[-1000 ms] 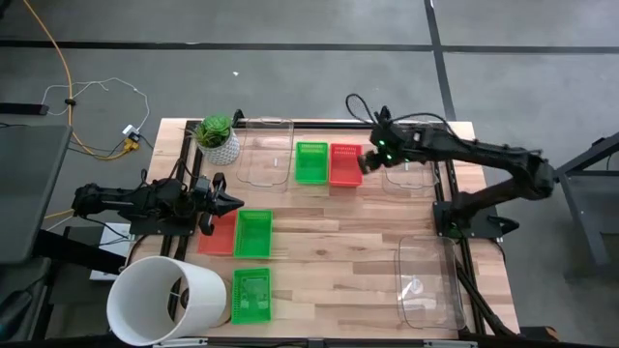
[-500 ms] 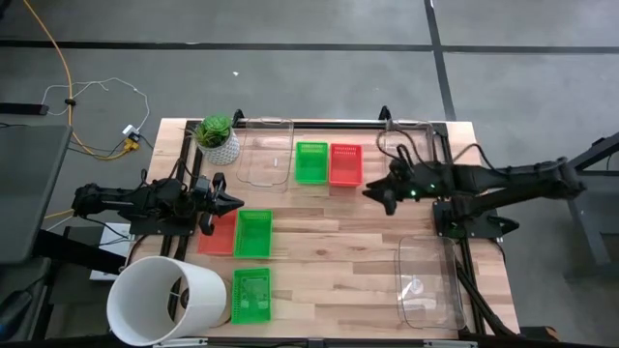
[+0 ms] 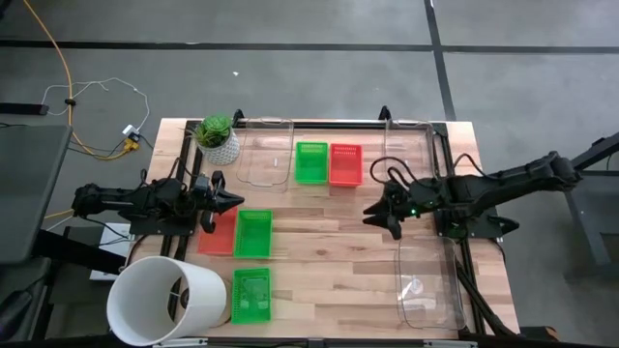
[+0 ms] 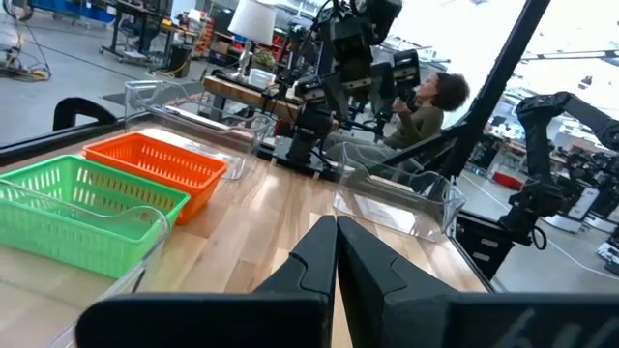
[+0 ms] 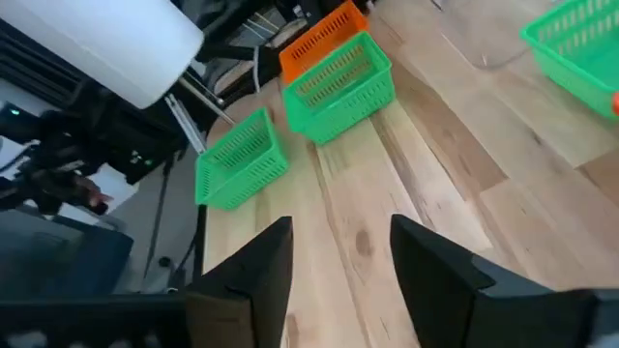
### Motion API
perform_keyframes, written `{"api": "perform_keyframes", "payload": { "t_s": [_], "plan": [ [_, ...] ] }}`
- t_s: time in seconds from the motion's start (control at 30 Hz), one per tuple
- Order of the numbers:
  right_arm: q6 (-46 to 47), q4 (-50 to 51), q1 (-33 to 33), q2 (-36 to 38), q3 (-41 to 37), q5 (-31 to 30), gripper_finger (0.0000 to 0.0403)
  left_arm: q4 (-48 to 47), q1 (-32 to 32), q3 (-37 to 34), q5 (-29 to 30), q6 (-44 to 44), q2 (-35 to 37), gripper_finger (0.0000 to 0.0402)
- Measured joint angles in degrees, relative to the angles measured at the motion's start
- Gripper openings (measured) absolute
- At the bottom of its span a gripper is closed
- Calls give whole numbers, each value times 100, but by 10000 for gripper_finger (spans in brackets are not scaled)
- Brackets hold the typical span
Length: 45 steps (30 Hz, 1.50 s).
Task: Stack baskets by color
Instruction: Stack the bottom orange bin on the top orange bins
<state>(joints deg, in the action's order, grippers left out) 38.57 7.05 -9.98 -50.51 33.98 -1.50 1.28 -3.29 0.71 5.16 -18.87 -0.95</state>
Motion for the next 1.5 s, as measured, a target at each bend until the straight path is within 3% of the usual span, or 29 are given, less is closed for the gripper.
{"api": "perform_keyframes", "payload": {
  "t_s": [0.27,0.43,0.67,1.03,1.17,1.5],
  "plan": [
    [-155,-478,-9,723,0,-88,11,9,2,0,6,0,0,1],
    [-174,-179,-222,1246,0,-734,9,148,-2,0,178,-253,-2,1],
    [-773,-188,-393,1654,0,-1191,1,1285,5,199,604,-595,-364,1],
    [-1306,-214,-393,2014,0,-1191,0,780,-7,2343,1060,-63,-3178,0],
    [-1312,-216,-393,2025,0,-1095,0,-414,-85,3467,1174,-530,-4048,0],
    [-1316,-178,-393,2012,0,-874,0,-5214,79,6525,667,-884,-5403,0]
  ]
}}
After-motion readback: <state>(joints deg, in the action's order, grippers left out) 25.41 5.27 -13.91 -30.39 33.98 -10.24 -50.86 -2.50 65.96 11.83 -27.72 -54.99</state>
